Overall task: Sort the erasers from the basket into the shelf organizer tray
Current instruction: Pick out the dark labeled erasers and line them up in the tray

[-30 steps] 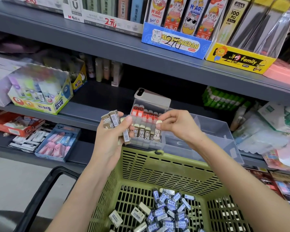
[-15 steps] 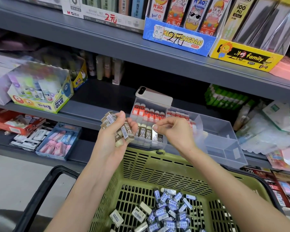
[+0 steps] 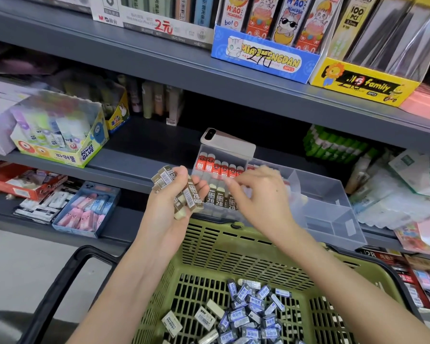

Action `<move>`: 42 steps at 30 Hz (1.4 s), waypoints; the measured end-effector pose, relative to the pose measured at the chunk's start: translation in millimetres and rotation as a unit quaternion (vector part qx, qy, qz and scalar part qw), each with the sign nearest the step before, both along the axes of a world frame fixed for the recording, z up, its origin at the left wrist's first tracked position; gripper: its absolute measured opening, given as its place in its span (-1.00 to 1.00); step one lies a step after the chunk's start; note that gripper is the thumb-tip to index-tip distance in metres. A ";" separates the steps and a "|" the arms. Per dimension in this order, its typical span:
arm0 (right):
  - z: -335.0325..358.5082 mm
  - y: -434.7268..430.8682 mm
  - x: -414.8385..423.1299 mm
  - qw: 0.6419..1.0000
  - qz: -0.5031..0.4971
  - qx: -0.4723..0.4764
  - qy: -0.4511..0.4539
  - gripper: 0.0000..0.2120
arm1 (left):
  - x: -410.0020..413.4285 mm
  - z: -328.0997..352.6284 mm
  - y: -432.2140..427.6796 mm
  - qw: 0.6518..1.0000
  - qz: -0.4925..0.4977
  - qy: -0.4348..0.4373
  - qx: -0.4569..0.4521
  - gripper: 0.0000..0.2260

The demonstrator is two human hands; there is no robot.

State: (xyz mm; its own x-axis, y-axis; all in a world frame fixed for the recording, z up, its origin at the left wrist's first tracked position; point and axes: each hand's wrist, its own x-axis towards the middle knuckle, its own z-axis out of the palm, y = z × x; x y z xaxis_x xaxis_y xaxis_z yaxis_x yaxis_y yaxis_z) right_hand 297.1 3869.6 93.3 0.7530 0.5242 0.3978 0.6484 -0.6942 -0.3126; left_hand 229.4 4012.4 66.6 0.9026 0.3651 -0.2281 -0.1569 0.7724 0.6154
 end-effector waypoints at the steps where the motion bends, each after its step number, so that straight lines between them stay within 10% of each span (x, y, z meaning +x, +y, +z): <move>1: 8.0 2.5 -9.0 0.988 0.041 0.089 0.120 -0.63 | -0.7 0.6 -0.4 1.000 -0.004 -0.006 0.023 -0.85; 4: 23.5 12.8 -29.0 0.908 0.096 0.177 0.368 -0.83 | -4.5 3.8 -5.1 0.992 -0.029 -0.041 0.112 -0.86; 11: 33.1 5.1 -16.5 0.806 0.109 0.254 0.523 -0.70 | -6.5 7.3 -13.9 0.985 -0.052 -0.081 0.142 -0.90; 16: 33.7 -15.7 24.6 0.886 0.003 0.258 0.386 -0.79 | -3.9 1.1 -3.4 0.996 -0.001 -0.068 0.064 -0.79; 21: 19.2 -17.7 49.1 0.973 -0.028 0.041 0.224 -0.63 | -6.6 -1.5 2.3 0.996 0.010 -0.072 0.060 -0.79; 33: 28.2 21.9 52.5 0.948 0.126 -0.273 0.105 -0.68 | -7.0 -0.3 0.7 0.993 0.025 -0.062 0.099 -0.83; 42: 18.9 5.8 53.0 0.960 0.068 -0.117 0.246 -0.67 | -7.3 1.5 3.2 0.995 0.030 -0.057 0.078 -0.83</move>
